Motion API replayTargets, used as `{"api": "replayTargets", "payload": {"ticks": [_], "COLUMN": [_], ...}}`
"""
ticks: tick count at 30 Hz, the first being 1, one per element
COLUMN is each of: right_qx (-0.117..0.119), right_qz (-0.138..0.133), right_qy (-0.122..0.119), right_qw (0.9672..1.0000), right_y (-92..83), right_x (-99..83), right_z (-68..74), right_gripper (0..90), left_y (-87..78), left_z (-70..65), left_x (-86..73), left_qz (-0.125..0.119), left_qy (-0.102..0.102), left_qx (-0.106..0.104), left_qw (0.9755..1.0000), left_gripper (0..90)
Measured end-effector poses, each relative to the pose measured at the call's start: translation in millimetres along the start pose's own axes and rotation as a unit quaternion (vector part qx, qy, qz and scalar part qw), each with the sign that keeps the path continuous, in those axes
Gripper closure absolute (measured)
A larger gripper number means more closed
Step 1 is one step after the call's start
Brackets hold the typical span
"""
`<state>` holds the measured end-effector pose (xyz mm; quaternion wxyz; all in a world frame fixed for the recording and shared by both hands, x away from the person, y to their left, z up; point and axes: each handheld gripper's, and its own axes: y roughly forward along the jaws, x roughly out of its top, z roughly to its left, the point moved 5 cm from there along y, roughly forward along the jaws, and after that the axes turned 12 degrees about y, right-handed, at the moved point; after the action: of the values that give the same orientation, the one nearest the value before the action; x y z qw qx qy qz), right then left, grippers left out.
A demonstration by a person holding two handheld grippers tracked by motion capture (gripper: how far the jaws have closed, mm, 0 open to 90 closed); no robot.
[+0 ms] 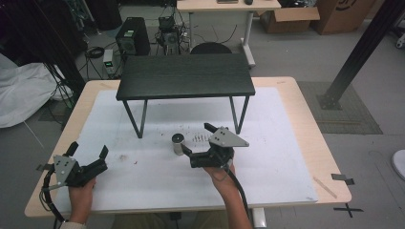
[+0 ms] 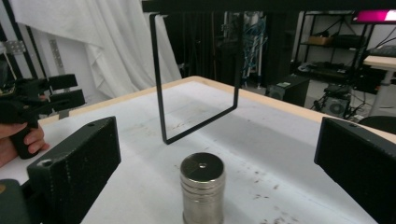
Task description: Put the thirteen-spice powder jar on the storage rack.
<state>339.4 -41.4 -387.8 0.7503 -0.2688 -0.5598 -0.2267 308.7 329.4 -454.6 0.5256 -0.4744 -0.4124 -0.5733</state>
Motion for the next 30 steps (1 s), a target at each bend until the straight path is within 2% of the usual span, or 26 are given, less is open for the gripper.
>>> {"api": "replayTargets", "payload": {"ticks": [5, 12, 22, 26, 30], "right_qx": [0.009, 0.005, -0.01, -0.021, -0.023], "right_qz": [0.02, 0.042, 0.058, 0.072, 0.075], "right_qy": [-0.002, 0.004, 0.018, 0.03, 0.035], "right_qw": [0.9998, 0.9991, 0.9981, 0.9967, 0.9963], "right_y": [18.0, 35.4, 48.5, 54.9, 58.3], "right_x": [-8.9, -20.7, -32.2, -38.4, -41.1], "right_z": [4.8, 4.7, 1.2, -3.6, -4.7], "right_gripper": [0.0, 0.4, 0.8, 0.9, 1.0], "left_y": [0.0, 0.1, 0.1, 0.1, 0.1], "left_z": [-0.1, -0.1, -0.2, -0.2, -0.2], "left_x": [0.0, 0.1, 0.0, 0.1, 0.0], "left_qz": [-0.001, -0.001, 0.0, 0.0, 0.0], "left_qy": [-0.001, 0.0, 0.0, 0.0, 0.0], "left_qx": [0.0, 0.0, 0.0, 0.0, 0.0], "left_qw": [1.0, 1.0, 1.0, 1.0, 1.0], "left_gripper": [0.6, 0.6, 0.7, 0.7, 0.7]}}
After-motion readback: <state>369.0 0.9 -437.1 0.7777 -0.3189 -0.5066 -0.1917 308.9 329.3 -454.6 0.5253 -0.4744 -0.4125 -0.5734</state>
